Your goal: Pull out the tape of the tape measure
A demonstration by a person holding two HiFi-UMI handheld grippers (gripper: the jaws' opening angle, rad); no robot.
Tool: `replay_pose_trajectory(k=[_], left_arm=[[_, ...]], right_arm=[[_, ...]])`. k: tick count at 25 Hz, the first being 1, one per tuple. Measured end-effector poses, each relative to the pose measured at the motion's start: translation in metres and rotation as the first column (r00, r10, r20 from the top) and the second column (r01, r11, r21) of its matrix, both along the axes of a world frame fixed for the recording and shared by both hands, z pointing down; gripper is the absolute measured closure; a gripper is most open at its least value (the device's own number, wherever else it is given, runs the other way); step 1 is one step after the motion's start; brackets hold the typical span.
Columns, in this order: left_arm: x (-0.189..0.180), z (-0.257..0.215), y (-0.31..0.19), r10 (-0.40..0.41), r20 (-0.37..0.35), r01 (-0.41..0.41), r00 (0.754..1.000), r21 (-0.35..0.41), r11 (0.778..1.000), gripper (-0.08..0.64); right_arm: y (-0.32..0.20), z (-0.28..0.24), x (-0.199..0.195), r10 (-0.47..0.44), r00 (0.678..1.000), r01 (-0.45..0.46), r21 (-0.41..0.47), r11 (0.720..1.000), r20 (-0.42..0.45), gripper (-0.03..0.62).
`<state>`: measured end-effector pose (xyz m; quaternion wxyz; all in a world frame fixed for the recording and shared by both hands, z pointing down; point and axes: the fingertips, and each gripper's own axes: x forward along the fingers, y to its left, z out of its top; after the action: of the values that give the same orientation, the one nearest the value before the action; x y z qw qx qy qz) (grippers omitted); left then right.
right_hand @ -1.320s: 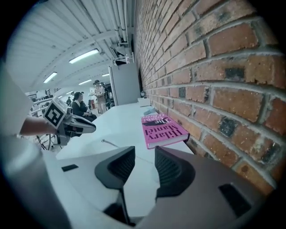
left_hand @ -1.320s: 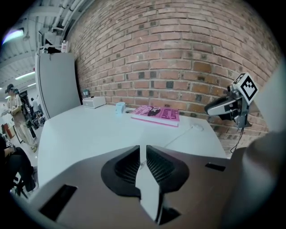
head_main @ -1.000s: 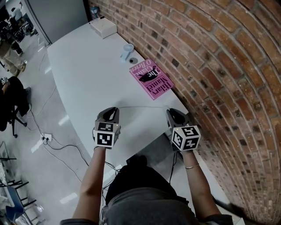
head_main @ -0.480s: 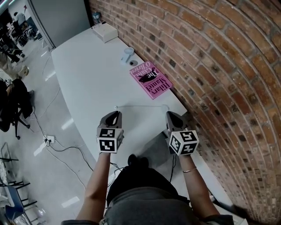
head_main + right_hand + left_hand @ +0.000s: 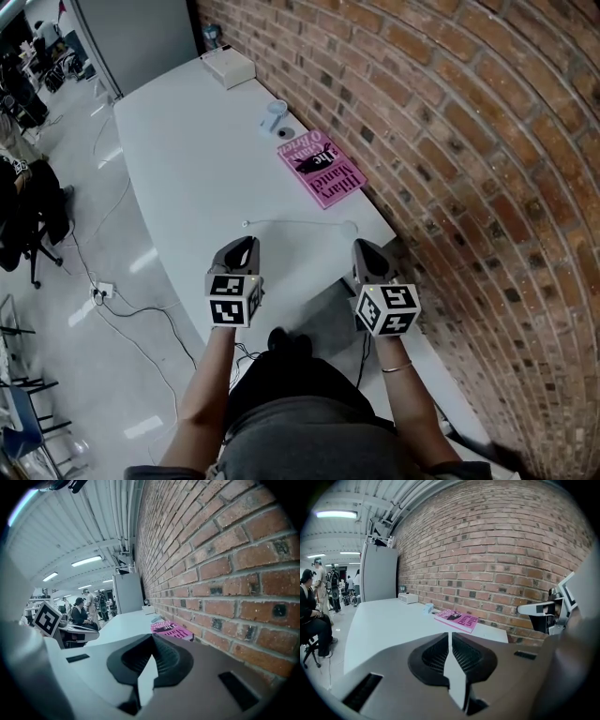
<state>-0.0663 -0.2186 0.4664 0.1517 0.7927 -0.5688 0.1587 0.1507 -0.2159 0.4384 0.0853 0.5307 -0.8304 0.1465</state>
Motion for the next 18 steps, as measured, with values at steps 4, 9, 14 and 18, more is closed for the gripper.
replay_pose_trajectory(k=[4,9,14,18], left_arm=[[-0.002,-0.002,0.004,-0.006,0.000,0.006,1.000,0.000,1.000,0.522],[-0.001,0.001,0.011,-0.006,-0.009,0.006,1.000,-0.007,1.000,0.522],[-0.002,0.000,0.010,-0.006,-0.010,0.006,1.000,-0.004,1.000,0.522],[-0.002,0.002,0.005,-0.007,-0.011,0.007,1.000,-0.003,1.000,0.522]], right_arm=[[0.002,0.001,-0.001,0.001,1.000,-0.001,-0.010,1.000,0.003,0.591],[0.006,0.007,0.002,0.009,1.000,-0.009,-0.022,1.000,-0.002,0.591],[0.005,0.010,0.002,0.015,1.000,-0.015,-0.028,0.999,-0.003,0.591],[0.002,0.015,0.000,0.009,1.000,-0.009,-0.031,0.999,-0.007,0.591]])
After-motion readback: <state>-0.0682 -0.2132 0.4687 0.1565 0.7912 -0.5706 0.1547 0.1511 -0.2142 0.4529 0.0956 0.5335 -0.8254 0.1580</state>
